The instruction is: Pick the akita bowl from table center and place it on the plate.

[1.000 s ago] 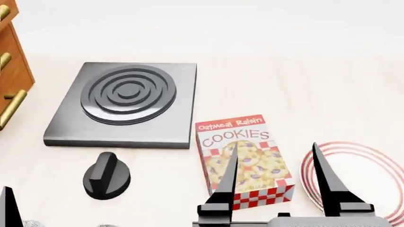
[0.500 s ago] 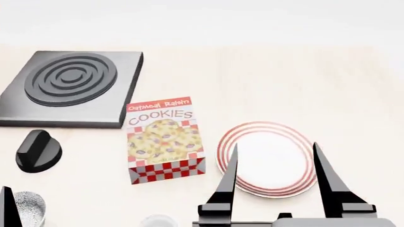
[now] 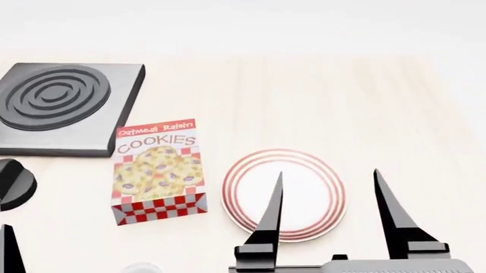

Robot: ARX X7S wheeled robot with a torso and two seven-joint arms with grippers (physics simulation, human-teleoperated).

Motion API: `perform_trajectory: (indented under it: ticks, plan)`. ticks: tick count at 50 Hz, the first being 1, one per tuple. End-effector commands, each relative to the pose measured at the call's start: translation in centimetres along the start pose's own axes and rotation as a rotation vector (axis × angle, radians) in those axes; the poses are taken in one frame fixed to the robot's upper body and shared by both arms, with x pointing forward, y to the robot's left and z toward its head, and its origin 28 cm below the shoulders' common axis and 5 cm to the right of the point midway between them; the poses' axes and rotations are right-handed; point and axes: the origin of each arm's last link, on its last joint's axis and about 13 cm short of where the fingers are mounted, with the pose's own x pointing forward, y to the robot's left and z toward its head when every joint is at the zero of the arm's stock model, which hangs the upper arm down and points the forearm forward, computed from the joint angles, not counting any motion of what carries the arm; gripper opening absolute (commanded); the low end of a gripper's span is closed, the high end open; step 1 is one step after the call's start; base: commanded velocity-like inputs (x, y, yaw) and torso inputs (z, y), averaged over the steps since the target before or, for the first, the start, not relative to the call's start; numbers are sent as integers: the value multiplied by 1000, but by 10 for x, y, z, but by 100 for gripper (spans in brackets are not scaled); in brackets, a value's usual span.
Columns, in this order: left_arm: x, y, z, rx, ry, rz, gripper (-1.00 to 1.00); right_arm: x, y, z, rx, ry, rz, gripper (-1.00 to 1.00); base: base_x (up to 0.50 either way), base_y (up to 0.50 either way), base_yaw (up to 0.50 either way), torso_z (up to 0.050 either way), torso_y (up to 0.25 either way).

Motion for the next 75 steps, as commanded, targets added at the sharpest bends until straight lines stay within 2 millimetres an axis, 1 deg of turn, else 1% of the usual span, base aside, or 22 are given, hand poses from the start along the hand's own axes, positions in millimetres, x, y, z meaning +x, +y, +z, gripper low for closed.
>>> perform_trajectory:
  ticks: [1, 8, 9, 10, 12, 25, 32, 43, 46, 50, 55, 60, 64, 75]
  plan:
    - [1, 1, -2, 2, 1, 2, 100, 0, 1, 0, -8, 3, 7, 100, 500, 0, 0, 0, 0]
    - [1, 2, -2, 11, 8, 12, 100, 1, 0, -2, -16, 9, -1, 100, 143, 0, 0, 0, 0]
    - [-2, 8, -3, -89, 143, 332, 100, 1, 1, -1, -17, 29, 11, 100, 0, 0, 0, 0, 0]
    - [-1, 16, -1, -161, 179, 486, 100, 1, 1, -1, -17, 29, 11, 100, 0, 0, 0, 0, 0]
    - [-2, 16, -3, -195, 199, 495, 100, 1, 1, -1, -17, 31, 12, 100, 0, 0, 0, 0, 0]
    - [-5, 19, -11, -199, 225, 538, 100, 1, 1, -2, -16, 34, 12, 100, 0, 0, 0, 0, 0]
    - [-7, 19, -11, -197, 234, 551, 100, 1, 1, -2, -17, 33, 11, 100, 0, 0, 0, 0, 0]
    - [-10, 23, -20, -220, 275, 585, 100, 1, 1, 0, -17, 30, 9, 100, 0, 0, 0, 0, 0]
    - [-10, 25, -27, -242, 303, 607, 100, 1, 1, 0, -18, 30, 9, 100, 0, 0, 0, 0, 0]
    - [-11, 26, -31, -254, 323, 616, 100, 1, 1, -1, -18, 30, 10, 100, 0, 0, 0, 0, 0]
    - [-17, 26, -45, -285, 394, 640, 100, 1, 1, -1, -18, 30, 11, 100, 0, 0, 0, 0, 0]
    - [-20, 27, -52, -307, 439, 669, 100, 1, 1, -1, -18, 30, 10, 100, 0, 0, 0, 0, 0]
    - [-21, 28, -56, -312, 459, 678, 100, 1, 1, -1, -17, 32, 10, 100, 0, 0, 0, 0, 0]
    - [-20, 32, -59, -314, 468, 705, 100, 1, 1, 0, -17, 31, 9, 100, 0, 0, 0, 0, 0]
